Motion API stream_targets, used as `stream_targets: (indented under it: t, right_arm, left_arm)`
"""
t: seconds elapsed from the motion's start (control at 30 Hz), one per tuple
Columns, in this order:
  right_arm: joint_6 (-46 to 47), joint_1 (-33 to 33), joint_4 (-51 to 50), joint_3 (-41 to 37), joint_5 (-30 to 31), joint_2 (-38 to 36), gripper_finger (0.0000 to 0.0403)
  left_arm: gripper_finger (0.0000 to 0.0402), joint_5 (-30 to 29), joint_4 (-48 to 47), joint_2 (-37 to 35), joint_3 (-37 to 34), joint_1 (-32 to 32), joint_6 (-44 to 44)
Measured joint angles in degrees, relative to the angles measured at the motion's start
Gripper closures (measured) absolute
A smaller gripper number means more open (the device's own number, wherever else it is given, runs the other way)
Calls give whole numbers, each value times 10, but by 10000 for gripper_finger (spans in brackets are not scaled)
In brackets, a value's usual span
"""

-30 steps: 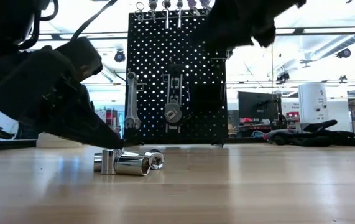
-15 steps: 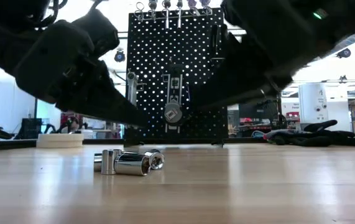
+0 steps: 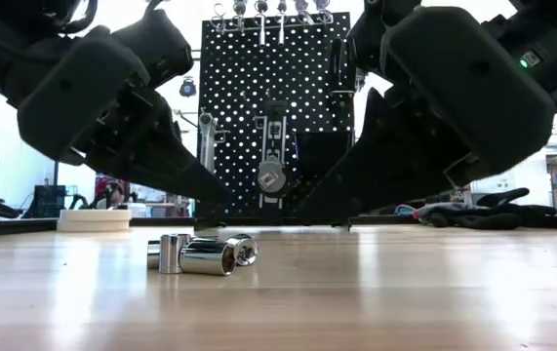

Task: Hang tools onto peg board
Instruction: Put the socket wrench into the bin on the peg board

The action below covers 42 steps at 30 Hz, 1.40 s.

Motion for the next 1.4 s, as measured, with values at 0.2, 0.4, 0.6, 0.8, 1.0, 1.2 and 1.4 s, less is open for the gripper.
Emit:
stream_targets:
  t: [0.2, 0.4, 0.6, 0.8, 1.0, 1.2, 1.4]
  right_arm:
    - [-16, -7, 7, 0, -15, 0, 201]
    - [-30, -26, 13, 0, -15, 0, 200]
    - [-34, -67, 39, 0, -60, 0, 197]
    - [-28, -94, 51, 0, -119, 0, 197]
    - [-38, -107, 52, 0, -133, 1, 199]
    - [-41, -120, 48, 0, -177, 3, 199]
    - [-64, -119, 38, 1, -180, 3, 197]
  left_arm:
    - [287, 28, -94, -1, 43, 0, -9]
    - [287, 18, -95, -1, 53, 7, -5]
    - [287, 18, -96, -1, 37, 24, -52]
    - [287, 17, -94, 7, 28, 37, -72]
    - [287, 21, -83, 32, 28, 39, -86]
    - [287, 29, -78, 63, 40, 39, -96]
    - [287, 23, -80, 80, 60, 39, -95]
